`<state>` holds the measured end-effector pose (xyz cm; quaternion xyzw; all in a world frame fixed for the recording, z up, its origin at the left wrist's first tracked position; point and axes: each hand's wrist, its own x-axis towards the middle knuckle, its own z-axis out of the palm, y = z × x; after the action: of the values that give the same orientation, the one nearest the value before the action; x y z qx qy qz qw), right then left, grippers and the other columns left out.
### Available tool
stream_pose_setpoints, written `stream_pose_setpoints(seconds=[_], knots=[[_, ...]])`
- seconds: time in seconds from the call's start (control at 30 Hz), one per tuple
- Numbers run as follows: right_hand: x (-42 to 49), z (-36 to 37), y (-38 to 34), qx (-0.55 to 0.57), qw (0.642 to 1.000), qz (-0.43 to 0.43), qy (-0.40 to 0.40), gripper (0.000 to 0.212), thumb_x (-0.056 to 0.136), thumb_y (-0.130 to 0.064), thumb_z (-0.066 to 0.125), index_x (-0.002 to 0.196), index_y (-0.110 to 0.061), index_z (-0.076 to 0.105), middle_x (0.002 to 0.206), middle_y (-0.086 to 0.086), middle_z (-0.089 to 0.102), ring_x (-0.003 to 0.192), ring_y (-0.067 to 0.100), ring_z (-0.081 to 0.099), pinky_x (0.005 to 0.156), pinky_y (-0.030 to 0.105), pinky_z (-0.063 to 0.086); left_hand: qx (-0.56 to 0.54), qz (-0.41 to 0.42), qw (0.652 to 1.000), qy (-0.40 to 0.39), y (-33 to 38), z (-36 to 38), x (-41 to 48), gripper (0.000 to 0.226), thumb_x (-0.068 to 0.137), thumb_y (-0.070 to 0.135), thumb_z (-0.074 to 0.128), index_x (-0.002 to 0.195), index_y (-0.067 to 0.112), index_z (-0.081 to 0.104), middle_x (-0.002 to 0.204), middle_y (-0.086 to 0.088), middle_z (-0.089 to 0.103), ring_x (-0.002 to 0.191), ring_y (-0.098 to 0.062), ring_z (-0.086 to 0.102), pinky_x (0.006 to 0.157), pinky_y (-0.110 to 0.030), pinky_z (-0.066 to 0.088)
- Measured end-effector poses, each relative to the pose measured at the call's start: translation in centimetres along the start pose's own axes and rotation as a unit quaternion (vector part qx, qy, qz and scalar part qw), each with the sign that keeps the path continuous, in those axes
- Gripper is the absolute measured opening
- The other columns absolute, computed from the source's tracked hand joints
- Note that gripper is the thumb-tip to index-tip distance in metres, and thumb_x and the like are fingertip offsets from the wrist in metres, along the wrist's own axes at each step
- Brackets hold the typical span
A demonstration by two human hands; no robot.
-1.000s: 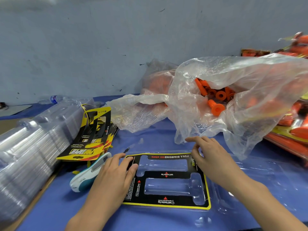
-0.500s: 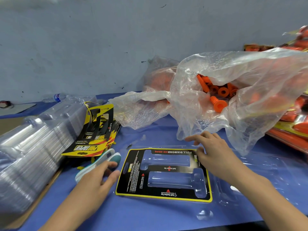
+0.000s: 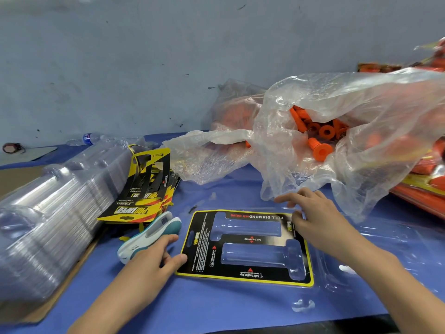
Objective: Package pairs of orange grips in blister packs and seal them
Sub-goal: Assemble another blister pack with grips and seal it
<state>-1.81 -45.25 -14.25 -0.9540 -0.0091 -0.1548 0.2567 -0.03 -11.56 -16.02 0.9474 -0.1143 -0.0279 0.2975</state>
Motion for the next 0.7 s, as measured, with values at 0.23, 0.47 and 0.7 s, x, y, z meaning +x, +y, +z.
stream_pose_setpoints(seconds=[0.23,0.47,0.7], knots=[[0.6,-1.4,0.0,0.055,0.996,0.026,-0.062,0.052,0.093,-0.004,0.041,0.119,-0.045,0.059,0.105,-0.016,0.05,0.106,0.012,0.042,0.098,0.035,0.039,0.059,0.138,0.977,0.15,4.0,0.9,-0.2,0.042,0.091,0.064,0.044,0.122,0.038,0.055,0.099,0.021,0.046,0.09,-0.007,0.052,0.084,-0.036,0.047],[0.8,-1.5,0.2,0.049,0.996,0.022,-0.067,0.048,0.095,-0.006,0.044,0.118,-0.045,0.058,0.107,-0.011,0.052,0.106,0.014,0.045,0.1,0.037,0.04,0.166,0.445,0.877,0.08,11.6,6.5,-1.0,0.042,0.092,0.058,0.052,0.122,0.03,0.061,0.136,0.009,0.055,0.127,-0.015,0.05,0.106,-0.035,0.036],[0.8,-1.5,0.3,0.052,0.996,0.022,-0.064,0.047,0.096,-0.006,0.042,0.12,-0.044,0.057,0.107,-0.012,0.05,0.109,0.014,0.043,0.102,0.037,0.038,0.191,0.483,0.854,0.034,12.9,8.4,-0.7,0.031,0.092,0.056,0.055,0.11,0.032,0.063,0.128,0.018,0.059,0.131,-0.009,0.047,0.109,-0.033,0.036]])
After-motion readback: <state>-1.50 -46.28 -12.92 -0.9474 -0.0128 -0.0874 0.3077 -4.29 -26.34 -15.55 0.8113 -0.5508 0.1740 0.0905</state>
